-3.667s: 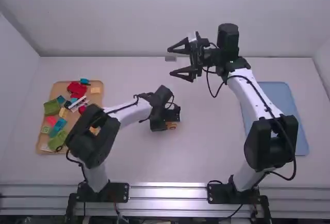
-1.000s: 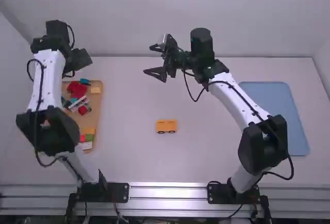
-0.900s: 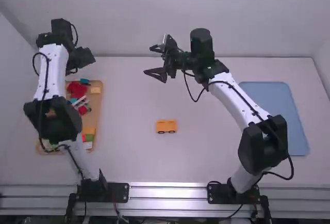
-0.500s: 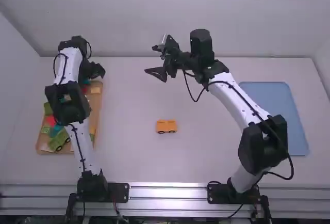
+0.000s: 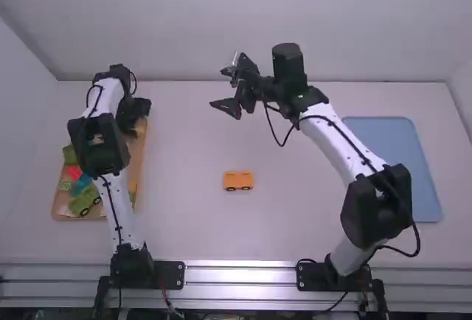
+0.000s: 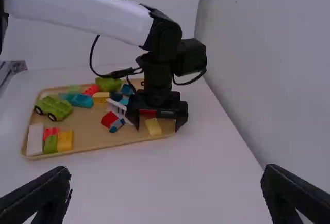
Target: Assemble lego blocks to make yellow taxi
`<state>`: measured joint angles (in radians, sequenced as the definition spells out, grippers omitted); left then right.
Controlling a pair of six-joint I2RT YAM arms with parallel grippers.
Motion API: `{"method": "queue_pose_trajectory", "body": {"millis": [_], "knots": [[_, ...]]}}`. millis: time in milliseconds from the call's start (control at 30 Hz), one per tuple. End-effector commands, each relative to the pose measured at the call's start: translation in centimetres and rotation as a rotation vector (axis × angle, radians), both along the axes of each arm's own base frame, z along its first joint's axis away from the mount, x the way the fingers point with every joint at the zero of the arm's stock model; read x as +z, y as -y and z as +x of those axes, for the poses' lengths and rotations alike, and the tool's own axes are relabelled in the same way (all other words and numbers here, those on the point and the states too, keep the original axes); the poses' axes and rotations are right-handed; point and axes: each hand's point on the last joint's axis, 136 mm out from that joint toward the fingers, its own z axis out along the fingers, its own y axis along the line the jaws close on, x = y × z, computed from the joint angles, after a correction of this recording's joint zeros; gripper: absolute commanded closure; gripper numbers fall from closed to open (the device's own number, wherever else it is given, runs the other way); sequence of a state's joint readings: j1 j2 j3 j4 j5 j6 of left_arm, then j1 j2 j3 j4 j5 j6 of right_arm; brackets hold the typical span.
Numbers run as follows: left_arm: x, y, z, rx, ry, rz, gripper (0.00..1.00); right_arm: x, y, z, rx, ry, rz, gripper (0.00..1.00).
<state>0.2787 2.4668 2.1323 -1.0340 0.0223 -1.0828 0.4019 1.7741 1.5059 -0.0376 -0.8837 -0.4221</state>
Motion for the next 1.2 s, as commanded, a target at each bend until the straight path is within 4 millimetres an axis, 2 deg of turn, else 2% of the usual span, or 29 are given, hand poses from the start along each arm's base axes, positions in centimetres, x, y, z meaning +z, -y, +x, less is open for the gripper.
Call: {"method": "queue_pose_trajectory", "body": {"millis": [0,67,167,367,433,500,667,733,767,833,900,1167], "knots": [[-0.3,-0.1,0.5,0.081,0.028,-0.016,0.01,2.6,0.4,-0.2,0.002,0.061,0.022,0.01],[-0.3,0.1,1.5,0.095,0.071,-0.031,0.01,2.6,0.8,0.1,-0.007,0.057,0.022,0.01],[-0.2,0.2,2.0,0.116,0.092,-0.046,0.01,2.5,0.8,0.1,-0.009,0.053,0.018,0.01],[-0.3,-0.1,1.3,0.185,0.060,-0.035,0.00,2.4,1.1,0.3,-0.012,0.068,0.011,0.01],[-0.4,-0.3,0.9,0.187,0.043,-0.021,0.03,2.4,1.0,0.2,-0.009,0.069,0.011,0.01],[-0.4,-0.6,0.4,0.195,0.024,0.004,0.14,2.4,1.0,0.2,-0.009,0.070,0.012,0.01],[-0.5,-1.5,-1.0,0.285,-0.031,0.061,0.18,2.4,1.5,0.6,-0.022,0.068,0.011,0.01],[-0.5,-1.6,-0.9,0.283,-0.024,0.063,0.18,2.4,1.5,0.6,-0.022,0.067,0.010,0.01],[-0.5,-1.7,-0.7,0.282,-0.015,0.066,0.23,2.4,1.5,0.5,-0.022,0.066,0.010,0.01],[-0.5,-1.7,-0.5,0.286,-0.008,0.066,0.25,2.3,1.6,0.6,-0.022,0.065,0.009,0.01],[-0.7,-1.7,-0.3,0.286,0.000,0.064,0.34,2.3,1.6,0.5,-0.023,0.061,0.008,0.01],[-1.8,-1.4,-1.0,0.310,-0.023,0.055,0.44,2.3,1.5,0.6,-0.023,0.063,0.008,0.01]]}}
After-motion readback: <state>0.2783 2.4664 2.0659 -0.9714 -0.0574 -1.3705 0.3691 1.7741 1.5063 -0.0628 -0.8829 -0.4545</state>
